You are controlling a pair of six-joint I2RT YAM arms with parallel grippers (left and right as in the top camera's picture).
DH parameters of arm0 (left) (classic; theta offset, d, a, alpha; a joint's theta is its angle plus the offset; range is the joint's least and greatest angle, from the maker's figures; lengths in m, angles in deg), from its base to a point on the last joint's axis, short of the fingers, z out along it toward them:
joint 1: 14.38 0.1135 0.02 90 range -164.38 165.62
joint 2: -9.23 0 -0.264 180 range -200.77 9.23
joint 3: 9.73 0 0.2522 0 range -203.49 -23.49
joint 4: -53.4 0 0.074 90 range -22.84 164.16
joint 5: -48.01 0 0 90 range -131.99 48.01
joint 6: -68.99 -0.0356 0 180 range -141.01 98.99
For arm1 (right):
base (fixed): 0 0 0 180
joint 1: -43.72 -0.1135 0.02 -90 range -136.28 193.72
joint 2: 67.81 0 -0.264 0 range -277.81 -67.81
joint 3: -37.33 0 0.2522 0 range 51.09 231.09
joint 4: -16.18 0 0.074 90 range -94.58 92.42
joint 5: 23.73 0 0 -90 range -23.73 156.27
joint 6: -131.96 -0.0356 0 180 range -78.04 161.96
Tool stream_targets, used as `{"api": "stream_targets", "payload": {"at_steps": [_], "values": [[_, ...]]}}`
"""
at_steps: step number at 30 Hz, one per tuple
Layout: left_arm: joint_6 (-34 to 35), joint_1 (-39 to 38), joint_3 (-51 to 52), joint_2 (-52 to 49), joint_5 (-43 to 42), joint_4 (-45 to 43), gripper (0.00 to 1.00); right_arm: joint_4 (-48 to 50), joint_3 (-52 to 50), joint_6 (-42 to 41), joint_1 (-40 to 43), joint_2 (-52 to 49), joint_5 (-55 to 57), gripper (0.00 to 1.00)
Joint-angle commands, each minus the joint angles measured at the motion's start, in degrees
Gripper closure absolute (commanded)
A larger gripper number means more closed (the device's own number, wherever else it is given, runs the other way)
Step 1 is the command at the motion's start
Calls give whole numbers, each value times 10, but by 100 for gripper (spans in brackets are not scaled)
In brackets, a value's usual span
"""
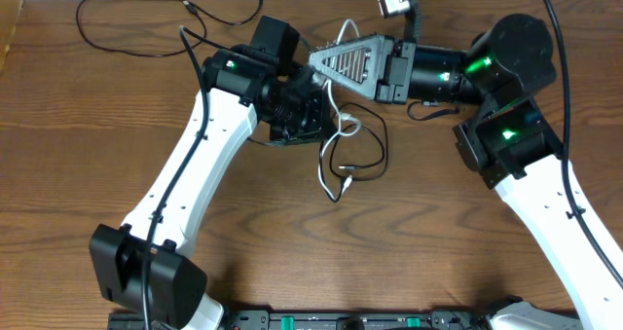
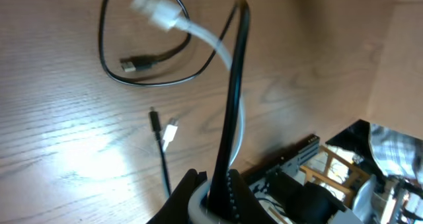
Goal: Untangle cables
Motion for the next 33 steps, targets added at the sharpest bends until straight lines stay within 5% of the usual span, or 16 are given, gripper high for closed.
{"api": "stream_targets", "payload": {"at_steps": [1, 8, 15, 21, 23, 29, 33], "values": [[16, 22, -1, -8, 81, 5, 87, 25, 2, -34, 13, 4, -26, 99], [24, 87, -1, -10, 196, 48, 87, 128, 2, -115, 85, 18, -42, 99], [23, 179, -1, -11, 211, 85, 92, 128, 2, -121, 180, 26, -67, 98], [16, 243, -1, -11, 194, 108, 93, 12, 2, -26, 270, 26, -73, 99], [-28, 255, -1, -10, 122, 108, 93, -76, 2, 29, 285, 26, -57, 99], [-214, 272, -1, 14, -280, 123, 92, -308, 2, 215, 292, 25, 86, 99], [-212, 290, -3, 56, -346, 117, 93, -414, 2, 278, 300, 25, 240, 99]]}}
